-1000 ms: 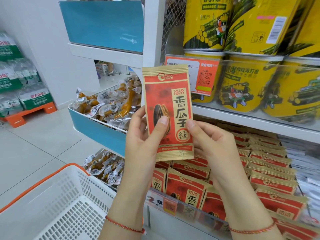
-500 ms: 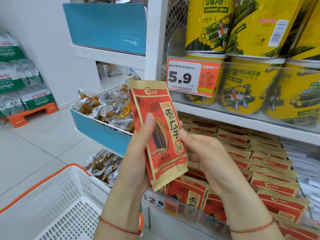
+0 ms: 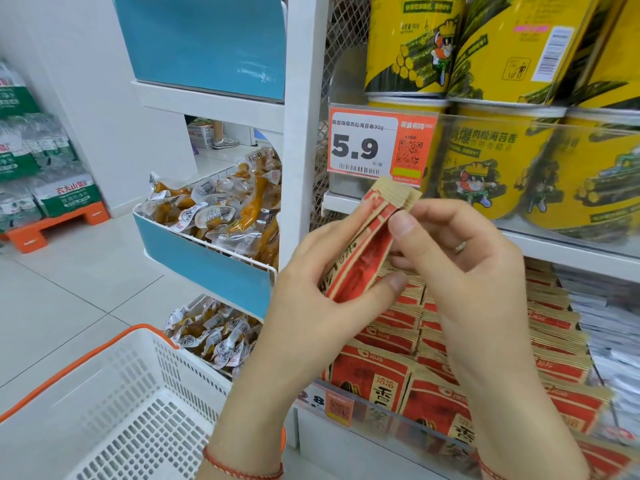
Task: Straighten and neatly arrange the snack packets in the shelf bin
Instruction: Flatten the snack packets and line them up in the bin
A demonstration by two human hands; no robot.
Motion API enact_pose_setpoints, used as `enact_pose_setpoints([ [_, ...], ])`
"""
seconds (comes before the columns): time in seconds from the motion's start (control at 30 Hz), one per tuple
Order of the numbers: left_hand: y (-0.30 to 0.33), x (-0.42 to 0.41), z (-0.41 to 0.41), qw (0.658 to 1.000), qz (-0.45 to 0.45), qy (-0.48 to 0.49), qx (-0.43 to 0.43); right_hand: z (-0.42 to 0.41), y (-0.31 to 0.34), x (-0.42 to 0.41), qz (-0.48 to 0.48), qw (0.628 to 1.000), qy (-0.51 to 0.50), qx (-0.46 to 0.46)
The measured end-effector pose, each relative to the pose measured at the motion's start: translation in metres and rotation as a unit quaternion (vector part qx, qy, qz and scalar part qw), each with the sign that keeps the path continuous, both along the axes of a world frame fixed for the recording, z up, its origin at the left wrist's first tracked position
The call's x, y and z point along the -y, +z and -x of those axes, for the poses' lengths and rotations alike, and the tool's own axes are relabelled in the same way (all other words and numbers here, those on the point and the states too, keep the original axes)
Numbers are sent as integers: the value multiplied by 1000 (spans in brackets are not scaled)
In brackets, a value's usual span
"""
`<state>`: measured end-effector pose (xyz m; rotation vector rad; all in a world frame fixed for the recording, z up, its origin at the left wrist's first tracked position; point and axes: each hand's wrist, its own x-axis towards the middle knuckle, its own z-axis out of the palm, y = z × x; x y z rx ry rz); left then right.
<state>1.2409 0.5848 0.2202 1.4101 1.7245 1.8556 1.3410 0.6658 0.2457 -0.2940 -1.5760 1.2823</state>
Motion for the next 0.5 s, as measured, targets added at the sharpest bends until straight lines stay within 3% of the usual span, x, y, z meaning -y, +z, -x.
enact_pose_setpoints([
  [0.5, 0, 6, 11, 998, 16, -51, 39, -6, 3, -11, 133, 990, 42, -24],
])
